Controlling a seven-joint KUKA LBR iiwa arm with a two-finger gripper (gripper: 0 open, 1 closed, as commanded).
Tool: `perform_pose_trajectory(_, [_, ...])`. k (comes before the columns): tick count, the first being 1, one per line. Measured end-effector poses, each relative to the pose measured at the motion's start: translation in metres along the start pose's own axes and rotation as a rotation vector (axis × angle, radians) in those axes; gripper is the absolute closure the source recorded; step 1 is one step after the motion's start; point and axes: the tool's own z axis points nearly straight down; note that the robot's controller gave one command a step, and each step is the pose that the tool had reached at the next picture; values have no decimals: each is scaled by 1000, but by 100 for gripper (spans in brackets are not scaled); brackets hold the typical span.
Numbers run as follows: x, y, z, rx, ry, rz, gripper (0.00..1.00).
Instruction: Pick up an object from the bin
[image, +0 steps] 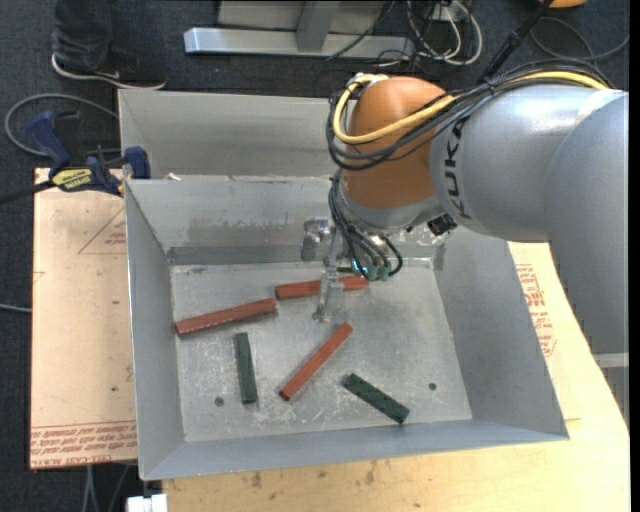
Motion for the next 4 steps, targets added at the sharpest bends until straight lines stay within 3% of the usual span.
perform_pose_trajectory(1, [-11,-40,87,0,0,20,0])
perform_pose_trajectory(2, [-13,-39,84,-2,-11,21,0])
perform_pose_trajectory(4, [-15,-38,82,-1,-10,22,0])
